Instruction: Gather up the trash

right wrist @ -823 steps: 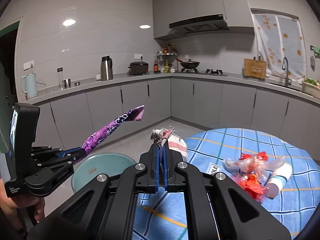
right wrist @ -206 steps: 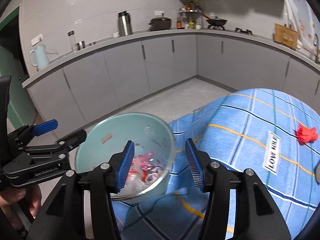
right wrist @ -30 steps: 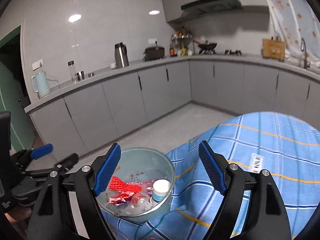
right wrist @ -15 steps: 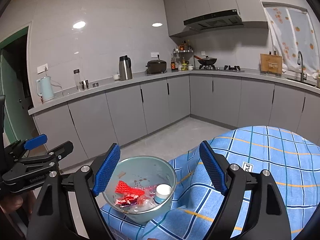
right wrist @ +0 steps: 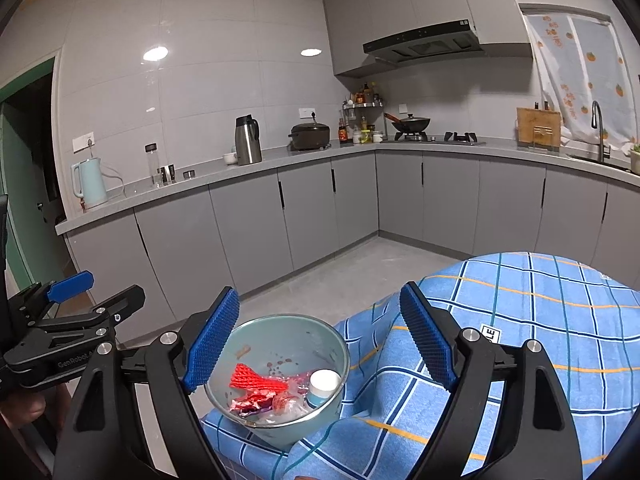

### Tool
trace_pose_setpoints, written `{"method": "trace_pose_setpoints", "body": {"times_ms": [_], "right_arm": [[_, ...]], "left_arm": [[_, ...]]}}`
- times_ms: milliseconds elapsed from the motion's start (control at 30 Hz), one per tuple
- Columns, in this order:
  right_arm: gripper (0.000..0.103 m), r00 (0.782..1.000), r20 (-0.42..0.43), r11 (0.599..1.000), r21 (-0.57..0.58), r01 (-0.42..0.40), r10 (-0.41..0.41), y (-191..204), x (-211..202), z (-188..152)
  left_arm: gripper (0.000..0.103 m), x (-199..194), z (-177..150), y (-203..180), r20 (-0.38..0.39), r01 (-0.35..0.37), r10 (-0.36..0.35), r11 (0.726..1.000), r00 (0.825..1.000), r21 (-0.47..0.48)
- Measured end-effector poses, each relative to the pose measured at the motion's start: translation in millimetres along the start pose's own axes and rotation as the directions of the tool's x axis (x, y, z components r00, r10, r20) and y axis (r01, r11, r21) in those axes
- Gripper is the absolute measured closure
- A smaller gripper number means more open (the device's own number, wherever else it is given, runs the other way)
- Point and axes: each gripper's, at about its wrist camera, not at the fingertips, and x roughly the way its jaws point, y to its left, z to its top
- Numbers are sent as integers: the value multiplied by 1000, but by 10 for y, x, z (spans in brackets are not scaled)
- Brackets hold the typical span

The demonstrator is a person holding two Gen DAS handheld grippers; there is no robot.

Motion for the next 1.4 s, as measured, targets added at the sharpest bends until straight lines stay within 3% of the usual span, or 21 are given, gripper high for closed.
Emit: {"method": "trace_pose_setpoints", "body": {"times_ms": [767, 1400], "right_arm": [[19, 1000, 9, 1000, 4, 5, -5, -2, -62, 38], [19, 1000, 19, 1000, 5, 15, -15, 13, -98, 28]], "left_arm": [[5, -29, 7, 0, 8, 1, -1, 1000, 1000, -1], [5, 34, 4, -22, -24, -21, 21, 1000, 999, 1]]}}
